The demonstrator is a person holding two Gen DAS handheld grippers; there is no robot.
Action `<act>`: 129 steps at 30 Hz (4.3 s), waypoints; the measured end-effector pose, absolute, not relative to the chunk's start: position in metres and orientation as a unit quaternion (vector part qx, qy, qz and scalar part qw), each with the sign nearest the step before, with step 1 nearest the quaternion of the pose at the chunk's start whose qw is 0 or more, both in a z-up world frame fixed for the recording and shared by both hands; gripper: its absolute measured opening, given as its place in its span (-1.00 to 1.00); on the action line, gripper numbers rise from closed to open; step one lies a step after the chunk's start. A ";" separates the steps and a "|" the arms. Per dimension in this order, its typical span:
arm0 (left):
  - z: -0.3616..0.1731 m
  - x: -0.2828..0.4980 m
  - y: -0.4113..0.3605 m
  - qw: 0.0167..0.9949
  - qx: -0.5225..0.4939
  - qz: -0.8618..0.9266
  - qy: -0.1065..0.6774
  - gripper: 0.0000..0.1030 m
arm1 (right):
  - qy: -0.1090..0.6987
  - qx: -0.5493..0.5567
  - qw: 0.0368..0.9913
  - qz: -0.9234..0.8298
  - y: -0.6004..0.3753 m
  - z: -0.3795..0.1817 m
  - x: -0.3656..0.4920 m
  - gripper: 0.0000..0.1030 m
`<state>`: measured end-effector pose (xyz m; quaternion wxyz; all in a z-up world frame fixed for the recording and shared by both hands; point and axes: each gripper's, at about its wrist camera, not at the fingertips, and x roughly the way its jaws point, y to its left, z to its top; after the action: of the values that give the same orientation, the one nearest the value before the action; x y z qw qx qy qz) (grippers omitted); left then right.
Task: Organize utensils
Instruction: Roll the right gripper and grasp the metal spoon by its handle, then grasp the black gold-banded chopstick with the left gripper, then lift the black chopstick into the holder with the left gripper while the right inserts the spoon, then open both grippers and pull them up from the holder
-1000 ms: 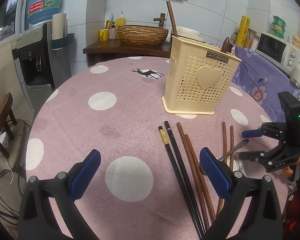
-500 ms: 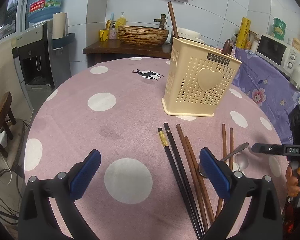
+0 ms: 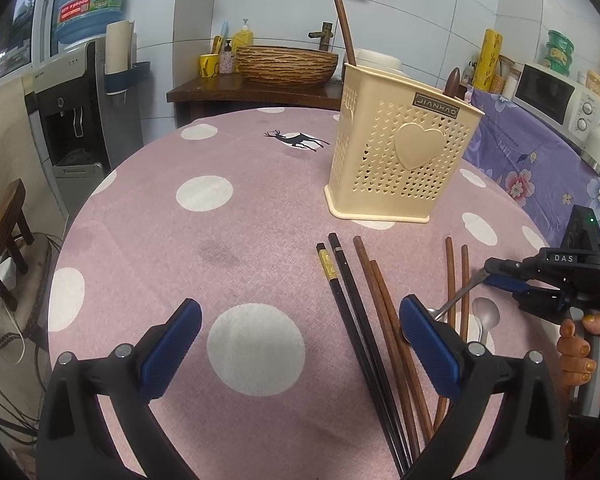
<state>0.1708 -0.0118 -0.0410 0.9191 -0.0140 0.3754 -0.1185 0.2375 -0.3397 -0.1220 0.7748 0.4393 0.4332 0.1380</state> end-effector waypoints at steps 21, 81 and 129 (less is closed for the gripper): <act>-0.066 0.185 -0.037 0.889 0.027 -0.121 0.440 0.05 | 0.295 0.078 0.947 0.097 -0.285 0.014 0.177 -0.90; 0.078 0.203 0.004 0.953 -0.071 -0.134 0.262 -0.85 | 0.236 0.047 0.961 0.134 -0.269 0.071 0.168 -0.96; 0.089 0.281 -0.078 0.951 -0.052 -0.161 0.259 -0.83 | 0.238 0.043 0.967 0.080 -0.239 0.057 0.288 -0.95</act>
<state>0.2807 -0.0779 0.0890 0.9508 -0.0524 0.2594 -0.1609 0.2884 -0.2394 0.0568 0.9669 0.0433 0.2383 0.0804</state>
